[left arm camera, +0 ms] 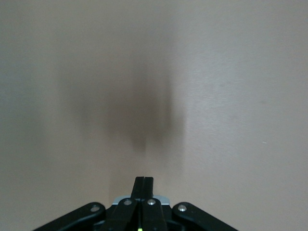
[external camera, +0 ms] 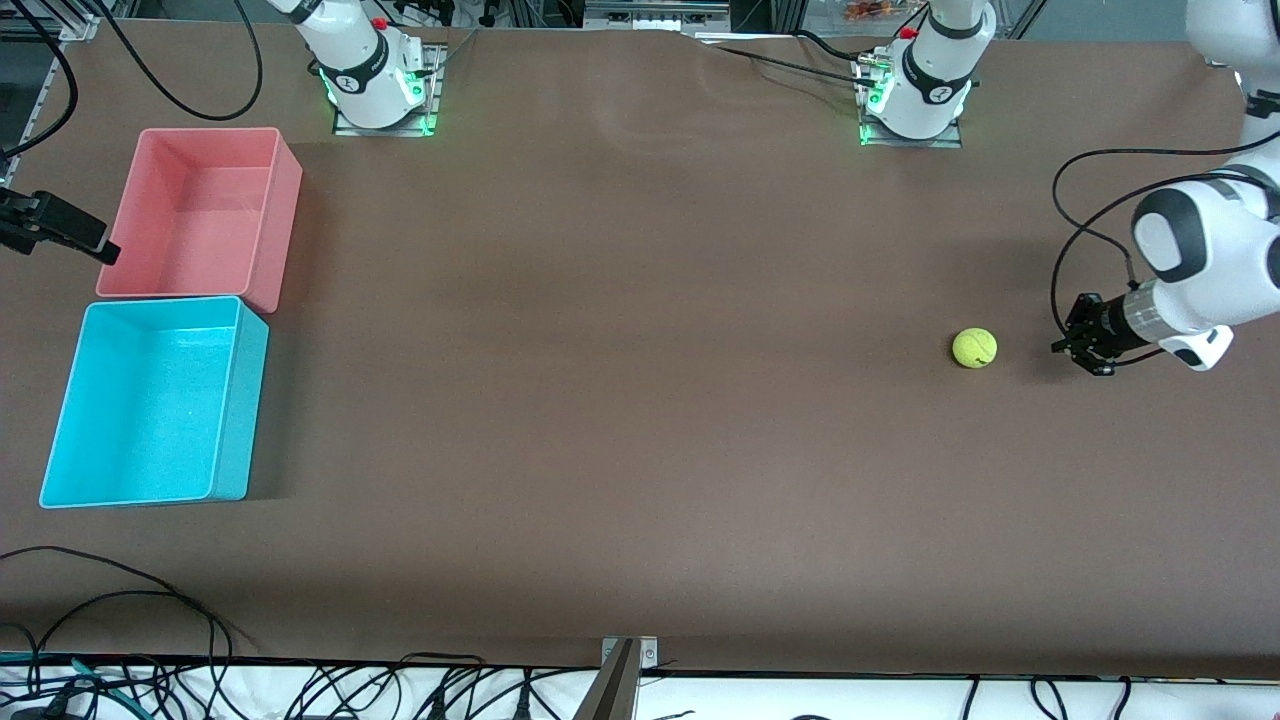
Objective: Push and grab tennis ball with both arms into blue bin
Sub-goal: 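Push the tennis ball with the left gripper toward the bins, then reach the right gripper to the ball while the left gripper withdraws, then close the right gripper on the tennis ball and lift it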
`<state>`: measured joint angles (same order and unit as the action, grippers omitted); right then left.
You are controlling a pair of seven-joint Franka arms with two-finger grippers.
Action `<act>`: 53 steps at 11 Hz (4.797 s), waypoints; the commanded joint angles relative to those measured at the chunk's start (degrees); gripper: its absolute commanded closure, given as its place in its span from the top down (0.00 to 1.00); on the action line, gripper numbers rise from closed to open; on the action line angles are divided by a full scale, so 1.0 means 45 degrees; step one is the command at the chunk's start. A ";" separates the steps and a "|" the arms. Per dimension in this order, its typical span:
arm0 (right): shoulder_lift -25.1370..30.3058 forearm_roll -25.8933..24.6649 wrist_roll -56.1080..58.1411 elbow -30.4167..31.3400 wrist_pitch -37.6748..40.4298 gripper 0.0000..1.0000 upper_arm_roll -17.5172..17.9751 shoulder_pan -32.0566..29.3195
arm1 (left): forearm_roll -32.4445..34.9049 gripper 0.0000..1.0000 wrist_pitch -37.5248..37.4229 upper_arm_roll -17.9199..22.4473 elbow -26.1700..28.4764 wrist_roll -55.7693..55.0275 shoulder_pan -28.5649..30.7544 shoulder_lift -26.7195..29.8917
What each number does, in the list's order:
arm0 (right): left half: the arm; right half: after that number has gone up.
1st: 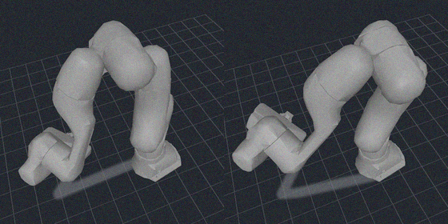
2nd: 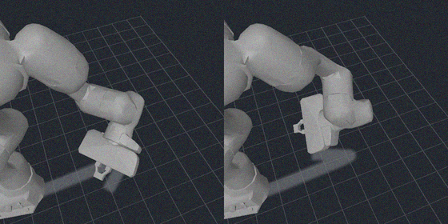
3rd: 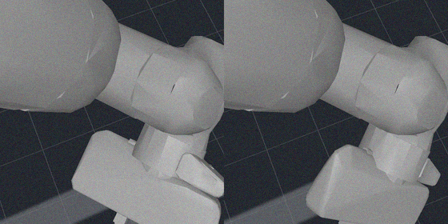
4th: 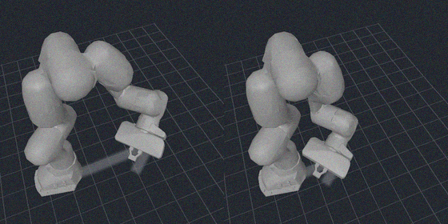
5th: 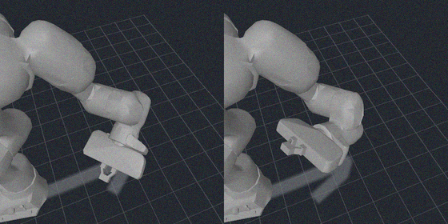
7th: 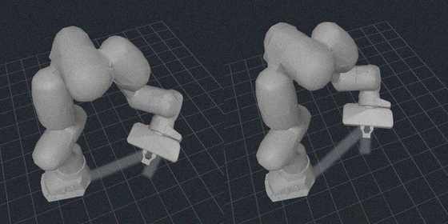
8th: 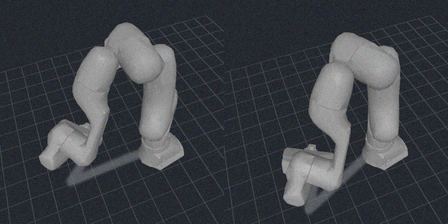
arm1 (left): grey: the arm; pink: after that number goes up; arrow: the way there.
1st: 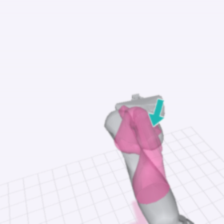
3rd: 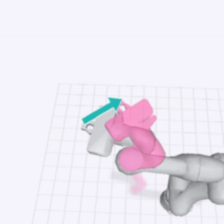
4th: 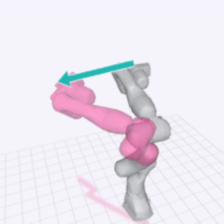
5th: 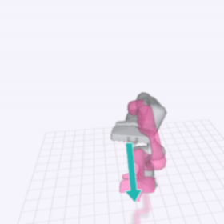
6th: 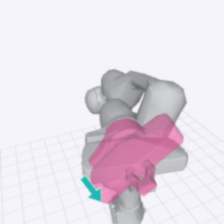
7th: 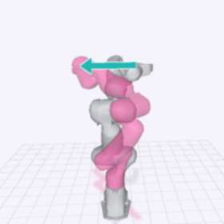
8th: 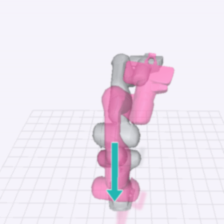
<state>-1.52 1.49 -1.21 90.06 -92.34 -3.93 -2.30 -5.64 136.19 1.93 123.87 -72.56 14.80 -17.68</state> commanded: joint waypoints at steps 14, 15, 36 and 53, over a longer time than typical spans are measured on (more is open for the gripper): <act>-0.0539 0.0098 0.0054 -0.0346 0.0304 1.00 0.0248 0.0490 | -0.1306 0.00 0.3253 -0.4255 0.1695 -0.6351 -0.0164 -0.0936; -0.0656 0.0098 0.0054 -0.0327 0.0304 1.00 0.0267 0.0588 | -0.1305 0.00 0.2885 -0.4199 0.1558 -0.5949 -0.0028 -0.0897; -0.3172 -0.0078 -0.0943 0.5357 -0.6683 1.00 0.0267 0.3656 | 0.1937 0.66 -0.5122 -0.4120 -0.4376 0.7002 0.1574 0.1428; -0.8157 -0.0039 0.1046 0.2135 -1.2840 1.00 0.0189 0.3402 | 0.1780 1.00 -0.6963 0.0057 -0.5514 1.6125 -0.4827 0.3791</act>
<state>-35.75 1.46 0.49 102.79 -149.96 -3.13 13.44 1.76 104.85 -1.24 97.70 -1.79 -2.70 -1.93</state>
